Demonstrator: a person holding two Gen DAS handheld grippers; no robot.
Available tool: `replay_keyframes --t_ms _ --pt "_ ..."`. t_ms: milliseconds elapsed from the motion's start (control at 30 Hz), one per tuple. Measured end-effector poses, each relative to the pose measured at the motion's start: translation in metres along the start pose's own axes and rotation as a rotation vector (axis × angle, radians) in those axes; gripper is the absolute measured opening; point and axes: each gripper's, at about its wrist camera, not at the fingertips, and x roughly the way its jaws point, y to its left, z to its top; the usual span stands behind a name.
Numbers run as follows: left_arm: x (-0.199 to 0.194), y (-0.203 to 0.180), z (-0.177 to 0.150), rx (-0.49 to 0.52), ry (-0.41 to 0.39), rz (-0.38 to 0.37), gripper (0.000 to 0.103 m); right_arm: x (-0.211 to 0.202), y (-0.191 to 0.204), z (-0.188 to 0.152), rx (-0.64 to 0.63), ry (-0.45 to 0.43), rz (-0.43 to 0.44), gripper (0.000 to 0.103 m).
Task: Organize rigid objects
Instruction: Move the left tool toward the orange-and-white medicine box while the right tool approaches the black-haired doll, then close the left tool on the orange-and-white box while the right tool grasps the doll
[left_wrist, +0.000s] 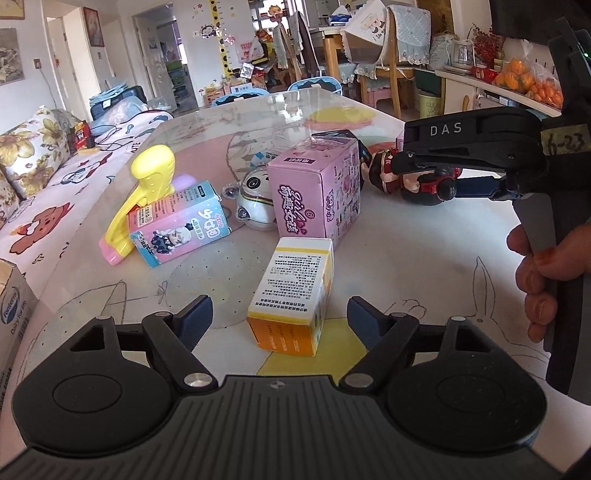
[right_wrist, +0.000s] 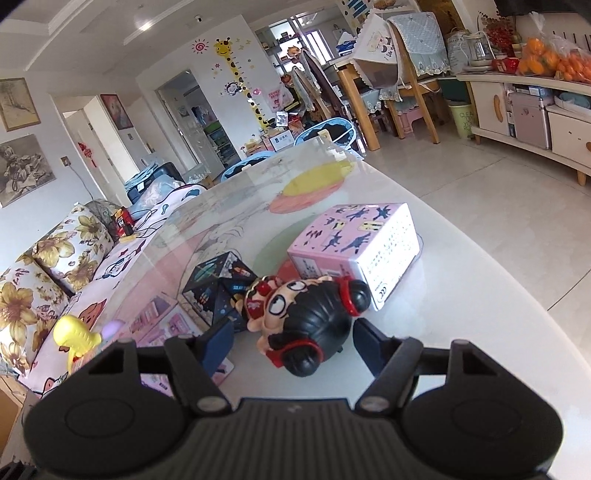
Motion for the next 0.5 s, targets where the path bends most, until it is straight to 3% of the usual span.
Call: replay_keyframes --t_ms 167,367,433,500 --pt "-0.001 -0.009 -0.001 -0.014 0.009 -0.009 0.093 0.007 -0.002 0.000 0.026 -0.004 0.000 0.075" --pt "-0.001 -0.009 -0.001 -0.044 0.005 -0.039 0.075 0.013 0.001 0.002 0.030 -0.004 -0.009 0.074" --pt "0.000 -0.009 0.000 -0.052 0.003 -0.051 0.066 0.013 0.001 0.002 0.031 -0.007 -0.018 0.069" --pt "-0.001 -0.010 0.000 -0.055 -0.002 -0.060 0.060 0.013 -0.001 0.001 0.037 -0.001 -0.015 0.056"
